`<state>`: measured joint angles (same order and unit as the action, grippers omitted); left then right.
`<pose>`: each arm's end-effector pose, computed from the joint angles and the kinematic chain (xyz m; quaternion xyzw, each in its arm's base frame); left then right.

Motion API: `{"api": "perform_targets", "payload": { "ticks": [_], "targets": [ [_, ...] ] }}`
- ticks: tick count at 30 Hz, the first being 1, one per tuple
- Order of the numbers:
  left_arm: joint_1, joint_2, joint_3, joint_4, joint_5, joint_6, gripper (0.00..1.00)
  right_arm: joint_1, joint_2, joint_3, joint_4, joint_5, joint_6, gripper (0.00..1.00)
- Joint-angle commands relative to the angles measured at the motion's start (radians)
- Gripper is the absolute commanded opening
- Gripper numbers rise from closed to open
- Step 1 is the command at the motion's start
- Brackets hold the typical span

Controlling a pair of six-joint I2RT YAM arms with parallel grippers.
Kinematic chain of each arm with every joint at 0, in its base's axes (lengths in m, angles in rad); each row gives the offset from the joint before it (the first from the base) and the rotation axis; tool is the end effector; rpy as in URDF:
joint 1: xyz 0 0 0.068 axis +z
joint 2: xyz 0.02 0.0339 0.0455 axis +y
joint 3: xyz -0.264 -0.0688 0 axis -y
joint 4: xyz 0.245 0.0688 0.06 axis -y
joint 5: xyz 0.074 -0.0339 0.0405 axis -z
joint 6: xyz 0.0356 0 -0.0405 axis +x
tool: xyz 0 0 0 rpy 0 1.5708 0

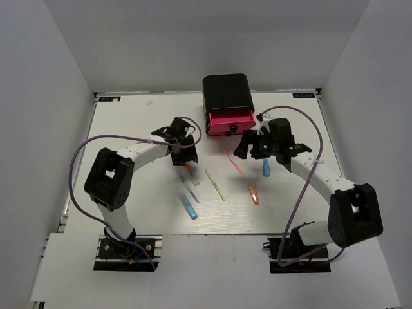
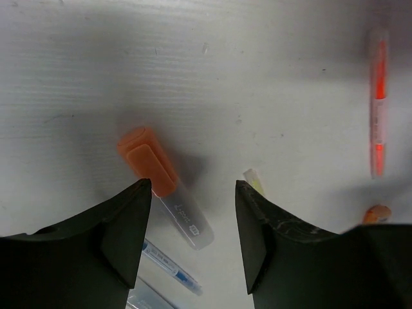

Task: Sort the stationery into containers
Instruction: Grab a piece of stationery with the left arm

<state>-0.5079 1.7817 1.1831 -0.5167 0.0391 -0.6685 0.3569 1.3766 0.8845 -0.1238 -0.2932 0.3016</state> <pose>0.3136 -0.1761 0.1848 -0.0737 0.9712 -0.1411 0.1772 0.2790 0.1150 0.2472 -0.0914 0.8765 0.2698 0.3882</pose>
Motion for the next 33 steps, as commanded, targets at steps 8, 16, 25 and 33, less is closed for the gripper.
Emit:
{"api": "perform_targets", "payload": {
  "ticks": [8,16,25,33],
  "targets": [
    [-0.080,0.080,0.102,-0.171,-0.131,-0.045,0.66,-0.030,-0.135,-0.104,0.058,0.037,-0.024,0.90],
    [-0.109,0.139,0.131,-0.189,-0.162,-0.045,0.54,-0.042,-0.178,-0.130,0.070,0.025,-0.044,0.90],
    [-0.118,0.052,0.151,-0.200,-0.189,-0.045,0.25,-0.064,-0.271,-0.185,0.113,-0.124,-0.125,0.79],
    [-0.118,-0.226,0.151,-0.065,-0.147,0.061,0.18,-0.064,-0.349,-0.219,0.145,-0.299,-0.297,0.02]
  ]
}}
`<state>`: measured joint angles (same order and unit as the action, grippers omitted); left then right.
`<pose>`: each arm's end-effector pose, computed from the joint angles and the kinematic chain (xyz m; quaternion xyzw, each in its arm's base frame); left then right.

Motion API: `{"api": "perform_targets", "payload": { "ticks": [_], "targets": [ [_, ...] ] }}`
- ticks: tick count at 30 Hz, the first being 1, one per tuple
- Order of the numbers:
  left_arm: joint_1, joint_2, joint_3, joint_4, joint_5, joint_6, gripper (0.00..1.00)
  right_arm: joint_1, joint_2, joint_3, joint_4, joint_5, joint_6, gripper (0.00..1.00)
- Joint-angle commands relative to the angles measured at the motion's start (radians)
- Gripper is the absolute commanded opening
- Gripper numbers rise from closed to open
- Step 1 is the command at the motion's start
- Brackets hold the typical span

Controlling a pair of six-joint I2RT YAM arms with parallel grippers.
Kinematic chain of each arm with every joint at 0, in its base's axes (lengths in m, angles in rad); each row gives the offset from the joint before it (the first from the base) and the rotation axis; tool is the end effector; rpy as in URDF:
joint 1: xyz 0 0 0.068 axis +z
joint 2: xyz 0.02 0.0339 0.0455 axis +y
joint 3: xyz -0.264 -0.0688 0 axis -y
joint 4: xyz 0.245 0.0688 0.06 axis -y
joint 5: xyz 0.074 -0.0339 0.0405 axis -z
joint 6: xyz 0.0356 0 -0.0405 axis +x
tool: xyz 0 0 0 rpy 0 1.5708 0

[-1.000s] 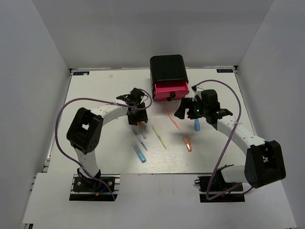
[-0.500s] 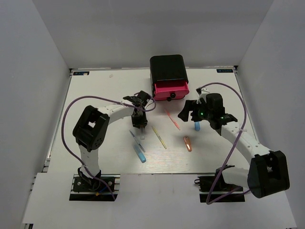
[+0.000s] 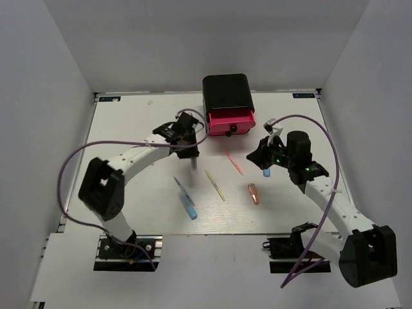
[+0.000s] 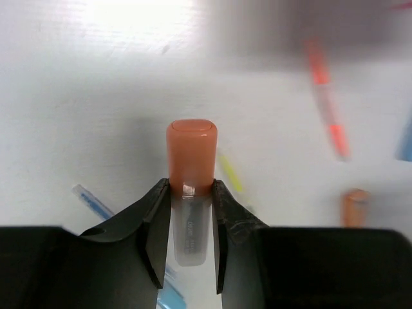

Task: Sort the stationery into containers
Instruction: Grab a piece of stationery with the left arm, then place the stationery into the container

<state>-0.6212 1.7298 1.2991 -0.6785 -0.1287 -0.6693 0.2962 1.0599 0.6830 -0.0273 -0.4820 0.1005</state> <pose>0.2939 -0.2047 0.2285 -0.0381 0.9708 -0.0873 0.2200 0.2227 0.0852 0.2679 -0.2100 0.7938 0.3007 0.4851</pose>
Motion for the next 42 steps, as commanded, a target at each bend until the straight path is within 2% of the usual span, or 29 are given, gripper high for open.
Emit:
{"api": "perform_targets", "payload": {
  "ticks": [1,6,10,12,15,19,23,28,38,42],
  "targets": [
    [-0.005,-0.202,0.035,0.126,0.044,0.074,0.16,-0.003,-0.046,-0.019,0.047,-0.118,-0.125,0.00],
    [-0.005,-0.328,0.002,0.354,0.145,0.096,0.16,-0.003,-0.063,-0.040,0.049,-0.132,-0.180,0.00],
    [0.005,-0.351,-0.078,0.701,0.170,0.071,0.15,-0.003,-0.066,-0.042,0.055,-0.130,-0.194,0.00],
    [0.005,-0.293,-0.087,0.851,0.170,0.062,0.15,-0.003,-0.070,-0.045,0.056,-0.122,-0.203,0.00],
    [0.005,-0.180,-0.026,0.948,0.170,0.062,0.12,-0.002,-0.086,-0.048,0.055,-0.113,-0.212,0.00],
    [0.005,-0.055,-0.003,1.169,0.160,0.053,0.01,-0.003,-0.112,-0.056,0.043,-0.101,-0.214,0.00],
    [-0.005,0.043,0.022,1.264,0.126,0.037,0.01,-0.005,-0.143,-0.068,0.040,-0.081,-0.202,0.00],
    [-0.015,0.119,0.060,1.304,0.086,0.037,0.05,-0.011,-0.187,-0.100,0.033,-0.073,-0.186,0.00],
    [-0.025,0.122,0.009,1.415,0.098,-0.050,0.06,-0.011,-0.215,-0.128,0.029,-0.078,-0.177,0.00],
    [-0.025,0.160,0.031,1.404,0.064,-0.050,0.09,-0.012,-0.209,-0.128,0.029,-0.076,-0.174,0.00]
  ]
}}
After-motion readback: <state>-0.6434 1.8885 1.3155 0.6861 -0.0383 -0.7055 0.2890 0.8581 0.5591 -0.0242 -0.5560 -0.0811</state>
